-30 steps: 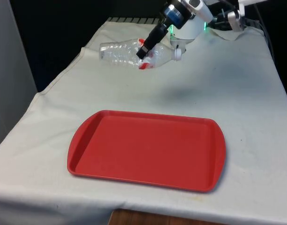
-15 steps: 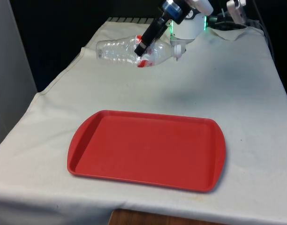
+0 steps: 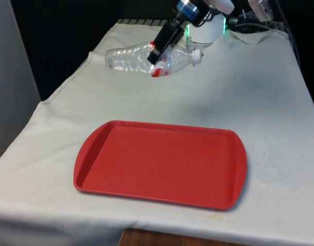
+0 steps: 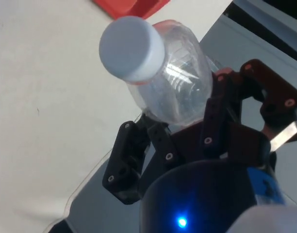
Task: Place the bottle upright on the tray.
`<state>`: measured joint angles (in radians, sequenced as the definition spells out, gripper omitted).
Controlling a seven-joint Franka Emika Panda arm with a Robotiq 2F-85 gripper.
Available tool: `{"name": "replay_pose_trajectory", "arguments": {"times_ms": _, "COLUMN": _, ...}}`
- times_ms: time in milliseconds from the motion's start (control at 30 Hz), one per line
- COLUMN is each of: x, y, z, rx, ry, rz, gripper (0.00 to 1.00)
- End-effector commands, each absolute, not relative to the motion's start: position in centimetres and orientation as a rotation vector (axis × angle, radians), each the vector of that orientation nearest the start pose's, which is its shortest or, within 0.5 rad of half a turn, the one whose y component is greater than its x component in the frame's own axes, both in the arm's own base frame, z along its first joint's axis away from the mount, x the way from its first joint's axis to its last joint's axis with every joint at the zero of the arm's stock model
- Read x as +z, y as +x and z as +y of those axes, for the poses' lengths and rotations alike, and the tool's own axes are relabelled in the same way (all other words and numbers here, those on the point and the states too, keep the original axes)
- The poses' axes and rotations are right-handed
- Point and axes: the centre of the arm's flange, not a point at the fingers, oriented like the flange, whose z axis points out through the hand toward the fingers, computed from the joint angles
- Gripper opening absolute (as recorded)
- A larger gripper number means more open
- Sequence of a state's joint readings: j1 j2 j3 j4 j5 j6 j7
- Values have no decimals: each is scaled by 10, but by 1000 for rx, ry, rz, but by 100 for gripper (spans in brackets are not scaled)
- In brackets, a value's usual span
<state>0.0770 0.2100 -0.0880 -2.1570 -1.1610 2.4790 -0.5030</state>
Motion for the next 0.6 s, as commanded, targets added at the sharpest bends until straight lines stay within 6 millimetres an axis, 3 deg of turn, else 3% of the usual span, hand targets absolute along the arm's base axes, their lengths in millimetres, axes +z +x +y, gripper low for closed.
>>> {"name": "replay_pose_trajectory", "arguments": {"times_ms": 0, "x": 311, "y": 575, "z": -3, "rx": -112, "ry": 1825, "rz": 1549, "gripper": 18}}
{"name": "replay_pose_trajectory", "arguments": {"times_ms": 567, "x": 312, "y": 598, "z": -1, "rx": -18, "ry": 1924, "rz": 1476, "gripper": 18}}
